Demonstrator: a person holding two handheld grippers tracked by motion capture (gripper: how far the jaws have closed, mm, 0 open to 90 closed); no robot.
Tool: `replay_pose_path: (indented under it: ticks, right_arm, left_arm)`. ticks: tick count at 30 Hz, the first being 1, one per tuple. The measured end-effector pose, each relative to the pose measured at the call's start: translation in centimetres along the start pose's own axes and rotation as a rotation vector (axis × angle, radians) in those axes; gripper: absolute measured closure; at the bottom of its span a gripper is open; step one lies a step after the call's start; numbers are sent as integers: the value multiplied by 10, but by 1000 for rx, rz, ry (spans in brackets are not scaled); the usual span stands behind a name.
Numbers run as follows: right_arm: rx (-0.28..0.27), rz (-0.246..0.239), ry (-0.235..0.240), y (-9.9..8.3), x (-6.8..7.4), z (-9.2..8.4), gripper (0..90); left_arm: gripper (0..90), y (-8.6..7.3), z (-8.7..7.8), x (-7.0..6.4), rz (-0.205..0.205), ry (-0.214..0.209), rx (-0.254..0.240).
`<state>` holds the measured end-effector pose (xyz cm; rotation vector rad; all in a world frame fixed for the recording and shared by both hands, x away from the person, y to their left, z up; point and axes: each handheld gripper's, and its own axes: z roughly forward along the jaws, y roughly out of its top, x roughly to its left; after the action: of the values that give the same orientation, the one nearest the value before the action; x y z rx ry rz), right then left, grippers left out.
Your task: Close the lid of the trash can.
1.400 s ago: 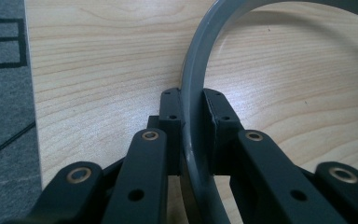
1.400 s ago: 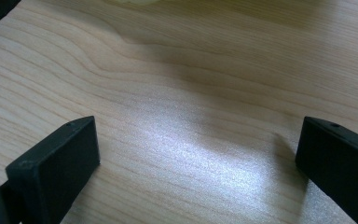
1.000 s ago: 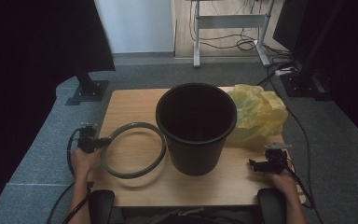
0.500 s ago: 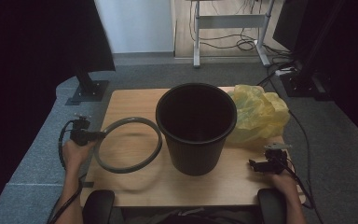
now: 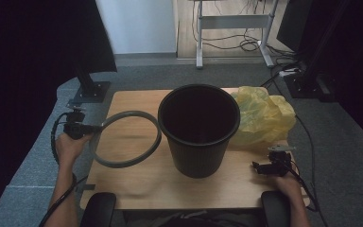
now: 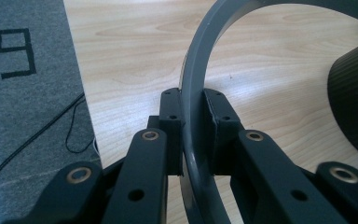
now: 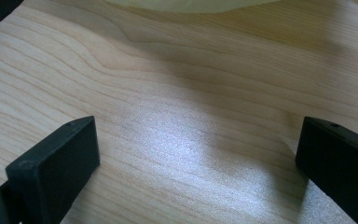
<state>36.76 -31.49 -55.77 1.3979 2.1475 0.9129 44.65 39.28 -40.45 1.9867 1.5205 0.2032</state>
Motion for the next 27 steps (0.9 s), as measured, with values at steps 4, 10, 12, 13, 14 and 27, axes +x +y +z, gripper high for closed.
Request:
replay_pose_path:
  ticks: [4,10,12,13,14,27]
  right_arm:
    - [0,0,0,0,0,0,0]
    - [0,0,0,0,0,0,0]
    - [2,-1,1,0,0,0,0]
    - [2,-1,1,0,0,0,0]
    - [0,0,0,0,0,0,0]
    - [1,-1,1,0,0,0,0]
  left_arm:
    - [791,10,-13,-3,4,-11,-11]
    - [791,20,-26,-6,7,-18,-18]
    - [791,21,-28,-6,6,-22,-19]
    - [791,23,-30,-7,5,-23,-20]
    - [791,24,-32,-7,6,-26,-21]
    - [790,42,-61,-8,-4,-36,-44]
